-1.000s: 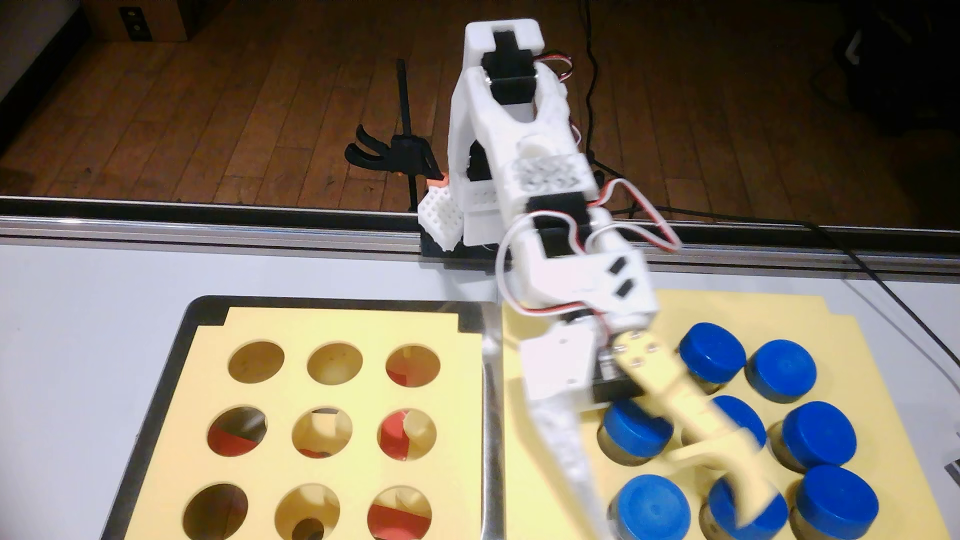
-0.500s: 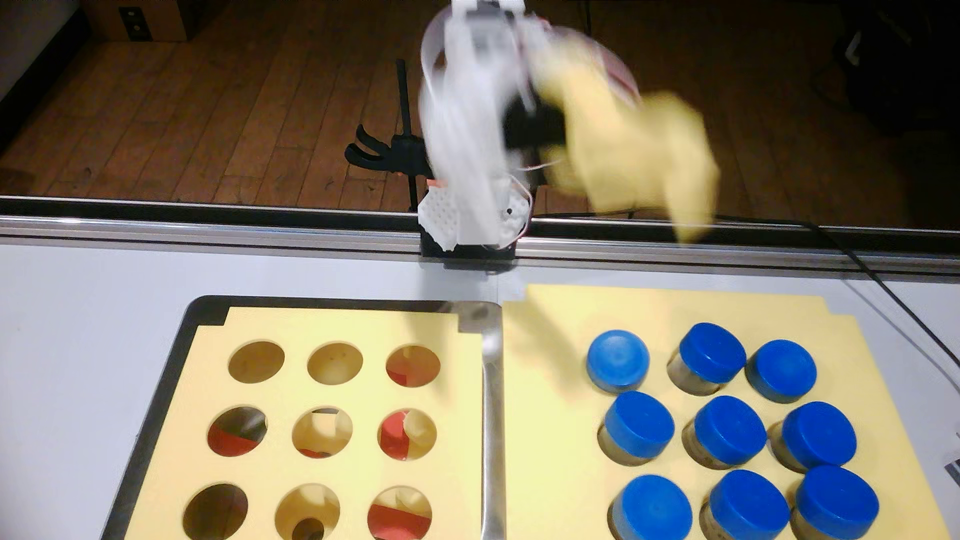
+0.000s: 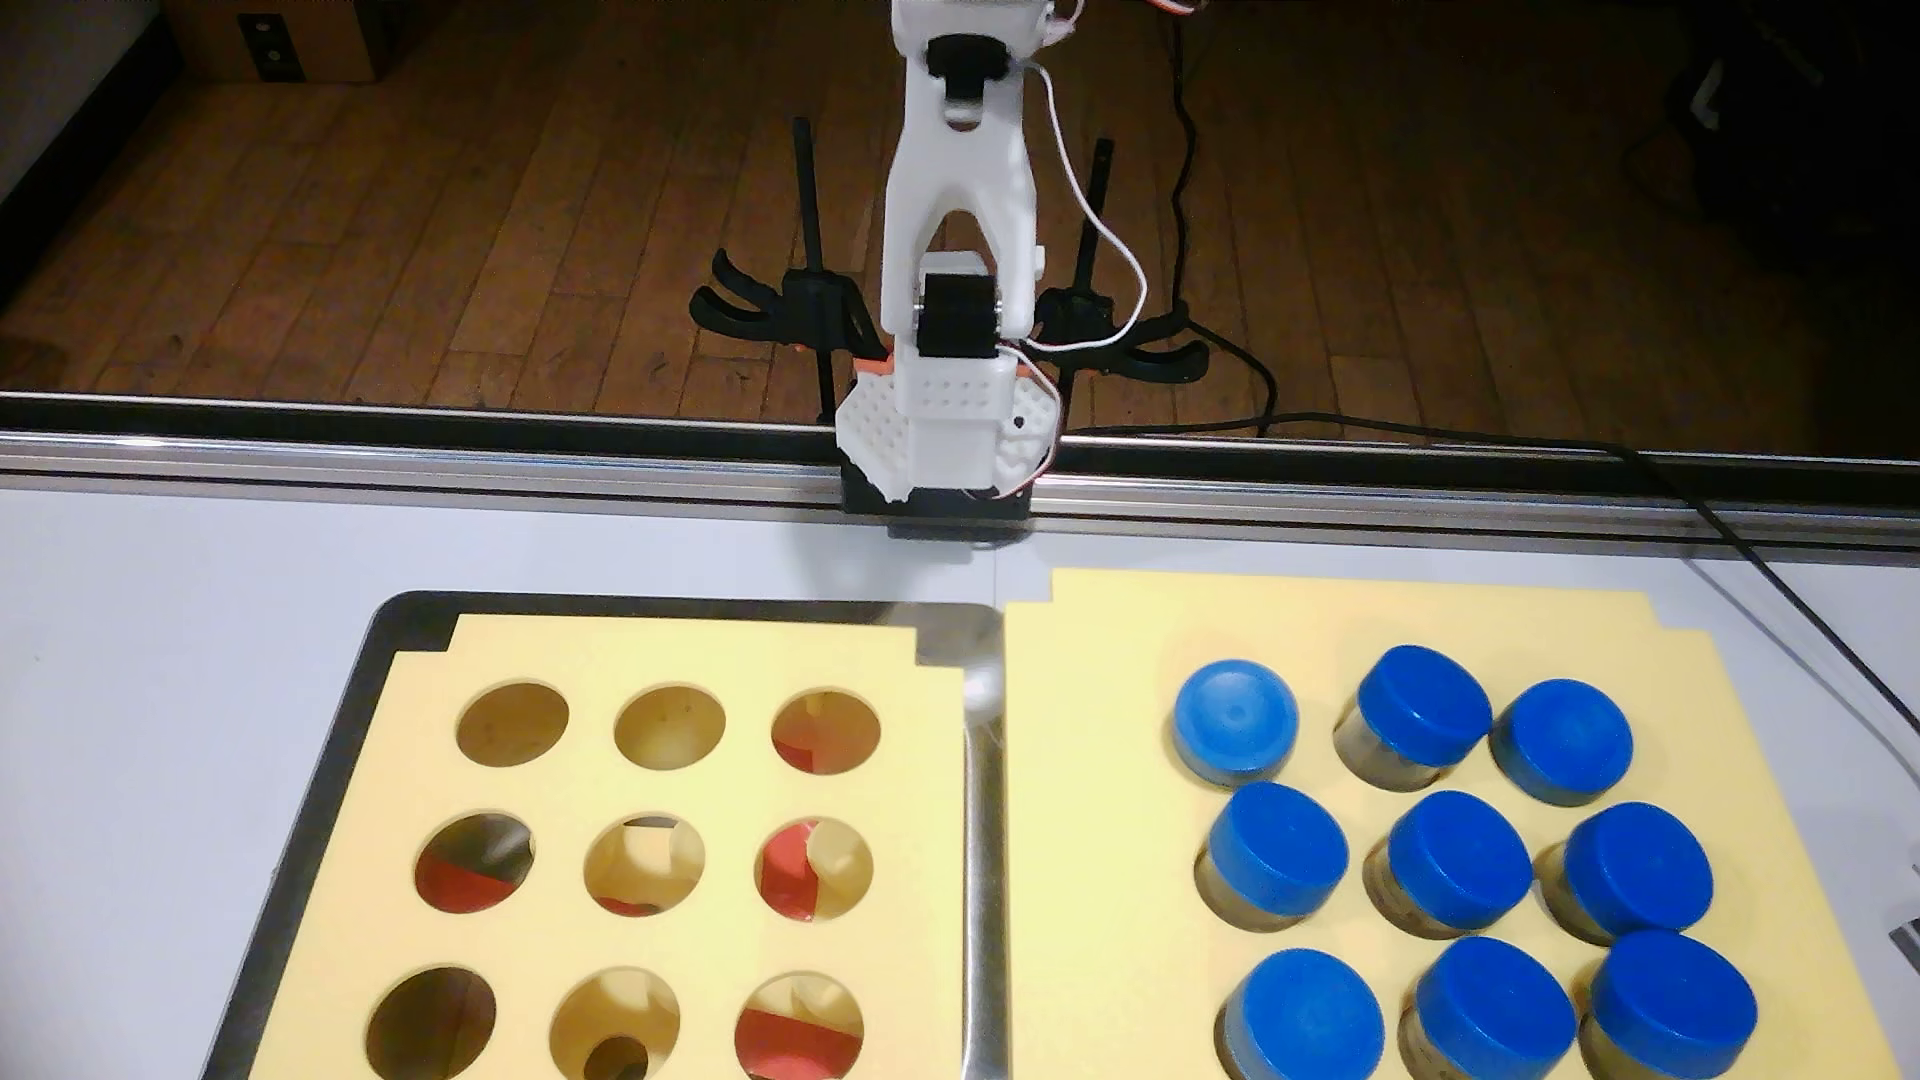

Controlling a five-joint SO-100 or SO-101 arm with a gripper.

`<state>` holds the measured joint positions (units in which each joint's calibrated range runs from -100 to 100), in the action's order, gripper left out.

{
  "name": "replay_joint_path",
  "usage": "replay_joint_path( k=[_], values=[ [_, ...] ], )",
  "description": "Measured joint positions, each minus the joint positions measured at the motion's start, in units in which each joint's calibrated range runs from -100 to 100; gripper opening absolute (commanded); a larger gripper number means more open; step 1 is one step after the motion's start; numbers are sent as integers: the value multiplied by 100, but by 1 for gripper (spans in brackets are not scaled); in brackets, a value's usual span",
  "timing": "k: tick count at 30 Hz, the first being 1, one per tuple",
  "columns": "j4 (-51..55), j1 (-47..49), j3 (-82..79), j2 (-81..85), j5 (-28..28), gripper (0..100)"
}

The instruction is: Move the test tubes

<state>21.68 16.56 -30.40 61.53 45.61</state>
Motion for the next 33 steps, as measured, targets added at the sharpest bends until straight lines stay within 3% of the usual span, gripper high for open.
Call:
replay_joint_path(
  k=[2,8,13,15,17,18,22,23,24,33],
  values=[
    [0,26,-534,525,0,1],
    [0,70,-4525,3398,0,1],
    [77,44,-6792,3678,0,1],
    [222,88,-6829,3703,0,1],
    [983,114,-6867,3712,0,1],
    [2033,79,-6876,3712,0,1],
    [4595,26,-6876,3712,0,1],
    [5925,26,-6876,3712,0,1],
    [6310,26,-6876,3712,0,1],
    [6753,26,-6876,3712,0,1]
  ],
)
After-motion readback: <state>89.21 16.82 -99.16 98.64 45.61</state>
